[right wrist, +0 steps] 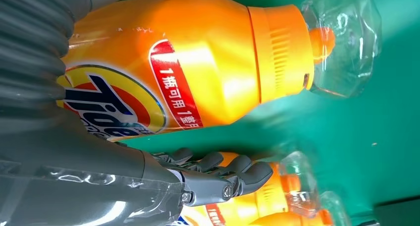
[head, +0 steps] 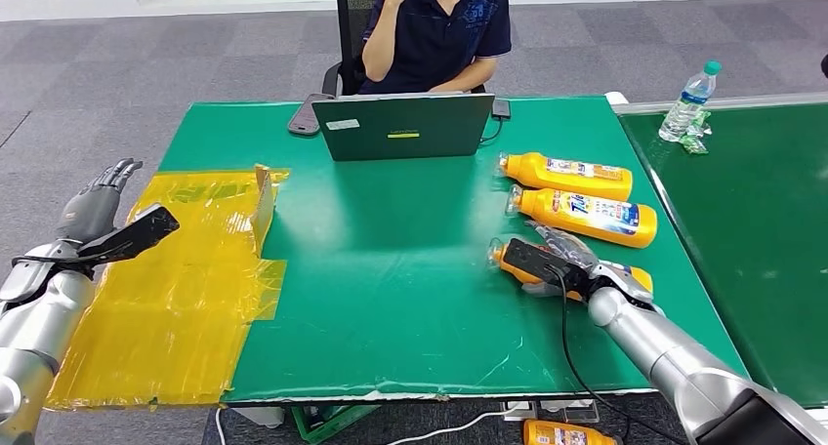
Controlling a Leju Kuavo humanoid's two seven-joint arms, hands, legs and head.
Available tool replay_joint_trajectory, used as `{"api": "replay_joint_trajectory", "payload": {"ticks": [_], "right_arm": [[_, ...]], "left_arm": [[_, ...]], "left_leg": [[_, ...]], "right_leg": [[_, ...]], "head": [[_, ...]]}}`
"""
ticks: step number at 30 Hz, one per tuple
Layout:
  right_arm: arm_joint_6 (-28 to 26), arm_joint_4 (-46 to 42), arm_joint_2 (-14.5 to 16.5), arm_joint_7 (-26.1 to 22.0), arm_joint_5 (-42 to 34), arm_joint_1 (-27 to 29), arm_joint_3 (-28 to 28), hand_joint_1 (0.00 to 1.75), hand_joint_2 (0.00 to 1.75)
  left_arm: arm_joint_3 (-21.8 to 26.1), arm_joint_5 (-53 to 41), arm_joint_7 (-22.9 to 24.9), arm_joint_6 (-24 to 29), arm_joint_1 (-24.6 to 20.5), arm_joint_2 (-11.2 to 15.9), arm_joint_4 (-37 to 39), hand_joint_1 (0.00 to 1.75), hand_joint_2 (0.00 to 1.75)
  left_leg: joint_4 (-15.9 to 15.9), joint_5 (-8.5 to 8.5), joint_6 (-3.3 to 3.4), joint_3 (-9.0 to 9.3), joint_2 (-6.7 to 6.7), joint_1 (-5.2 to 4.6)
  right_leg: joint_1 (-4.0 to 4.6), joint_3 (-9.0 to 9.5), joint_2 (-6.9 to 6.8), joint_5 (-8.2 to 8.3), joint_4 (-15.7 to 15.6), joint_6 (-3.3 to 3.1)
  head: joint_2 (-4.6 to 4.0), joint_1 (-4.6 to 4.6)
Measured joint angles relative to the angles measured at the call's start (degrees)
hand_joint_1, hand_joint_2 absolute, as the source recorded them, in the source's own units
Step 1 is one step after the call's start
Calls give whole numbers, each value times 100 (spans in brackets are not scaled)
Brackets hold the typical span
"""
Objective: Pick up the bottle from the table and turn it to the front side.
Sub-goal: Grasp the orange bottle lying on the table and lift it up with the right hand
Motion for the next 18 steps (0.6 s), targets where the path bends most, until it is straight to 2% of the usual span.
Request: {"api": "replay_joint_trajectory", "payload": {"ticks": [1,10,18], "right_arm": [[0,28,-21,0,5,-6,-1,175,175],[136,352,-198,-57,16,-139,-37,175,175],[138,416,-210,-79,96,-157,-56,175,175]], "left_arm": [[0,0,-7,-2,0,-1,0,0,175],[0,4,-15,16,-1,-71,1,0,175],[0,36,-11,16,1,-103,0,0,175]], "left_leg": [[1,0,0,0,0,0],[9,1,1,-1,2,-1],[10,1,1,-1,1,1]], "right_leg": [[0,0,0,0,0,0],[3,3,3,7,0,6],[3,4,4,10,0,4]], "head": [[-1,0],[-1,1],[-1,0]]}}
